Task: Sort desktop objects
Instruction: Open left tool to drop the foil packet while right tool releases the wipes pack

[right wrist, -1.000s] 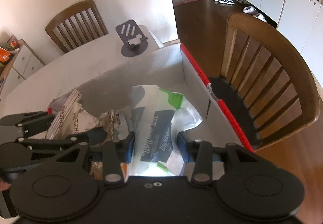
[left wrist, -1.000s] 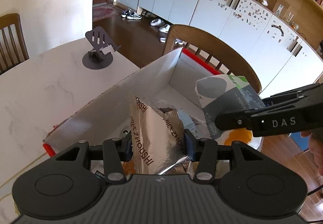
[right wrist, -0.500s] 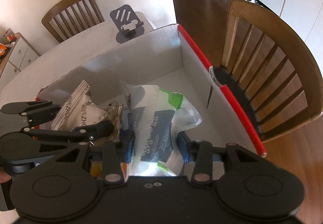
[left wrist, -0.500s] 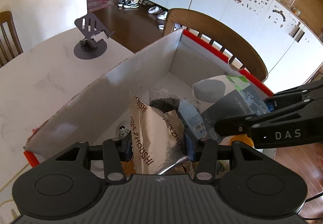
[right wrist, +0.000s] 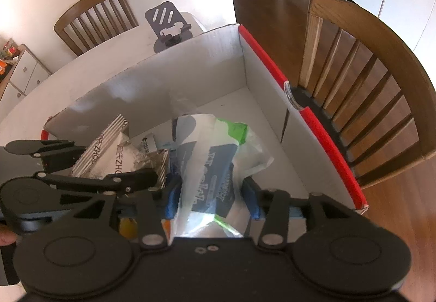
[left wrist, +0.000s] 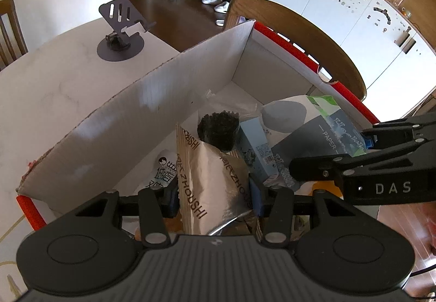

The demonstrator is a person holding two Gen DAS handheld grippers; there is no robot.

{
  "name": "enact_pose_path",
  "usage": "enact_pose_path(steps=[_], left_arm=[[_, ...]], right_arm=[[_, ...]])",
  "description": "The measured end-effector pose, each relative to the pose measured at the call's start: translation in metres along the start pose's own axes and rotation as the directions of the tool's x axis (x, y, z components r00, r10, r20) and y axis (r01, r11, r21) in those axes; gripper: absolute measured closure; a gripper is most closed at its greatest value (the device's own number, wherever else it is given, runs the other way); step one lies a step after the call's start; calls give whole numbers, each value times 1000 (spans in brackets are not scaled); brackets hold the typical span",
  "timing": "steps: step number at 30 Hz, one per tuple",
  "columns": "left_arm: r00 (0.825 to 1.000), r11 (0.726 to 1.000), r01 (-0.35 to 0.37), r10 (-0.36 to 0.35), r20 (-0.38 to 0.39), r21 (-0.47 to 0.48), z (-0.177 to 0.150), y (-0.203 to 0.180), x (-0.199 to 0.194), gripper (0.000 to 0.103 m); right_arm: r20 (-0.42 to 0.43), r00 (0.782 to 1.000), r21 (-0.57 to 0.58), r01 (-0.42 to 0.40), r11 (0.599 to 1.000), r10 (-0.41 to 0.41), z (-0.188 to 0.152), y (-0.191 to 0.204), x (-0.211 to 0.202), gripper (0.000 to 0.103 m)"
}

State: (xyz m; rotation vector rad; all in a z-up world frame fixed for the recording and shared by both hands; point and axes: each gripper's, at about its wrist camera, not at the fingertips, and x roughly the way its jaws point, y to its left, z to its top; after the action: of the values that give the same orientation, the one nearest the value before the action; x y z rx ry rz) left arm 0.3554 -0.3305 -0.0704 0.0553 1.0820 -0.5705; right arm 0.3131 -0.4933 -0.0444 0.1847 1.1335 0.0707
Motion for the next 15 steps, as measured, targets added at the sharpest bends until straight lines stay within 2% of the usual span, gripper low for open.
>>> enact_pose_path(steps=[2, 3, 5, 15], left_arm=[[1000, 1000, -1, 1, 0, -6, 0, 0, 0, 49], [1000, 1000, -4, 4, 3, -7, 0, 0, -1, 43], [1000, 1000, -16, 16, 11, -8, -1, 0, -3, 38], [999, 1000, 0, 1, 40, -18, -5, -1, -18, 38]], right_arm=[[4, 1000, -5, 9, 1000, -9, 0, 0, 0, 48], [7, 1000, -5, 12, 1000, -12, -1, 0, -1, 46], [14, 1000, -1, 24, 1000, -24, -2, -1, -2, 40], [23, 999, 21, 42, 999, -42, -4, -6, -9, 38]])
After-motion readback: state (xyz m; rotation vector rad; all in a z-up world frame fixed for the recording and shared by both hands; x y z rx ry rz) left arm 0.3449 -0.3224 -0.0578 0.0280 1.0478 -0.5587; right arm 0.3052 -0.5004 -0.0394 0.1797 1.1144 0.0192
